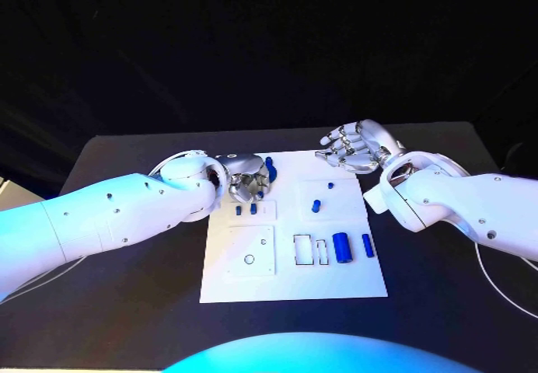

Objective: Assemble the parts on the task board

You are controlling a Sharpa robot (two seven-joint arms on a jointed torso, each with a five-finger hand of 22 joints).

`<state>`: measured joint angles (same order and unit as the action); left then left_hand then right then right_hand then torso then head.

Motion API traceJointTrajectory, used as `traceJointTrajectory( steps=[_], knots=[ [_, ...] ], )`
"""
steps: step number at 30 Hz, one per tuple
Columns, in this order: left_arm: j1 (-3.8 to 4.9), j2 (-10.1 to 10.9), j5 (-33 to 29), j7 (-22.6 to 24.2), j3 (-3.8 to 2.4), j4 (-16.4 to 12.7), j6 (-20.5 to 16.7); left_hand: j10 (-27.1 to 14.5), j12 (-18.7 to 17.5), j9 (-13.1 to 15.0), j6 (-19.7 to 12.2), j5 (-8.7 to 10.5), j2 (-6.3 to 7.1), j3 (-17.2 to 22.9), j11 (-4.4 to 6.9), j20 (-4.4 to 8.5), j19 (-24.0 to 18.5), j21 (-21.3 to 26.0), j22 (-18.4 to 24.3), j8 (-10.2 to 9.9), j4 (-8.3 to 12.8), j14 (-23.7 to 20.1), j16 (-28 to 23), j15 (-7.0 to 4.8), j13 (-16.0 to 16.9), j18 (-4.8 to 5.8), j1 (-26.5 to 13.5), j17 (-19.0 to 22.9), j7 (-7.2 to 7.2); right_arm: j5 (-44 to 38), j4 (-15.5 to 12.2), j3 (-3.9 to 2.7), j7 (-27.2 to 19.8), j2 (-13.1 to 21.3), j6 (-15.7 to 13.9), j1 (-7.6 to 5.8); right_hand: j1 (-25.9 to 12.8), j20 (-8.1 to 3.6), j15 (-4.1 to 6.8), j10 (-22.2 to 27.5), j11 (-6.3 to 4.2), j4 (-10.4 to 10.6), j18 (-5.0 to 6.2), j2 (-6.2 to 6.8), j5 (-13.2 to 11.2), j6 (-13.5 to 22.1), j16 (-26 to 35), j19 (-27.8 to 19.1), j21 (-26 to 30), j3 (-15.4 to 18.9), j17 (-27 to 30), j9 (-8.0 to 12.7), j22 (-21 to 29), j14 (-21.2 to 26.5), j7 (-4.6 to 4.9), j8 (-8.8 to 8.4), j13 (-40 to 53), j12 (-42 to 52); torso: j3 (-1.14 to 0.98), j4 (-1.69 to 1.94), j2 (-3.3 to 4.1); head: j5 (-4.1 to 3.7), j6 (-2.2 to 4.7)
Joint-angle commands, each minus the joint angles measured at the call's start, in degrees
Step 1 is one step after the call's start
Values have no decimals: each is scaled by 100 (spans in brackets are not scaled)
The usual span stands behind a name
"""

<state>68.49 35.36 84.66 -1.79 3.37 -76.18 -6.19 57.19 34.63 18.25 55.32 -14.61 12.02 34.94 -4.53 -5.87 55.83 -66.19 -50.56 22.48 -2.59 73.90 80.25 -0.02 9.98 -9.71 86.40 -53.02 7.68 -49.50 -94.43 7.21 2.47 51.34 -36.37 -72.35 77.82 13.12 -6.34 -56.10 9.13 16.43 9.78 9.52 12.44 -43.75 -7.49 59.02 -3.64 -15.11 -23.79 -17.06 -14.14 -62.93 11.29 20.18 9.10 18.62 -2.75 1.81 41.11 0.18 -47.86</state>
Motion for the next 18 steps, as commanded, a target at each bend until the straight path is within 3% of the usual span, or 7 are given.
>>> traceJointTrajectory(
  steps=[1,10,18],
  knots=[
    [0,65,-220,153,-44,-123,-172,144,10,8,51,-14,-22,28,79,-19,35,-39,-16,-36,25,59,29,-4,44,7,-76,-13,13,-1,-7,-1,-96,0,23,5,20,-3,-40,14,37,5,78,13,24,40,38,-47,6,-40,8,7,5,-5,185,17,-9,-33,-4,5,-3,9,15],
    [7,360,-425,112,-218,-508,-123,178,-9,20,99,-11,-16,53,78,-24,38,-63,-43,-54,50,92,49,-1,48,11,-133,-54,9,1,-13,-1,-97,12,24,8,16,-1,-41,15,39,4,79,12,36,42,44,-48,5,-40,17,9,22,-8,187,18,-22,-33,-7,7,-7,24,19],
    [8,507,-516,37,-264,-550,-15,193,-21,24,116,-10,-15,64,77,-25,60,-85,-74,-63,63,113,60,-1,48,17,-151,-85,8,4,-21,-1,-90,27,26,8,16,1,-43,17,40,2,79,11,47,42,50,-50,5,-41,24,11,36,-9,189,20,-33,-33,-6,8,-2,33,10]
  ],
)
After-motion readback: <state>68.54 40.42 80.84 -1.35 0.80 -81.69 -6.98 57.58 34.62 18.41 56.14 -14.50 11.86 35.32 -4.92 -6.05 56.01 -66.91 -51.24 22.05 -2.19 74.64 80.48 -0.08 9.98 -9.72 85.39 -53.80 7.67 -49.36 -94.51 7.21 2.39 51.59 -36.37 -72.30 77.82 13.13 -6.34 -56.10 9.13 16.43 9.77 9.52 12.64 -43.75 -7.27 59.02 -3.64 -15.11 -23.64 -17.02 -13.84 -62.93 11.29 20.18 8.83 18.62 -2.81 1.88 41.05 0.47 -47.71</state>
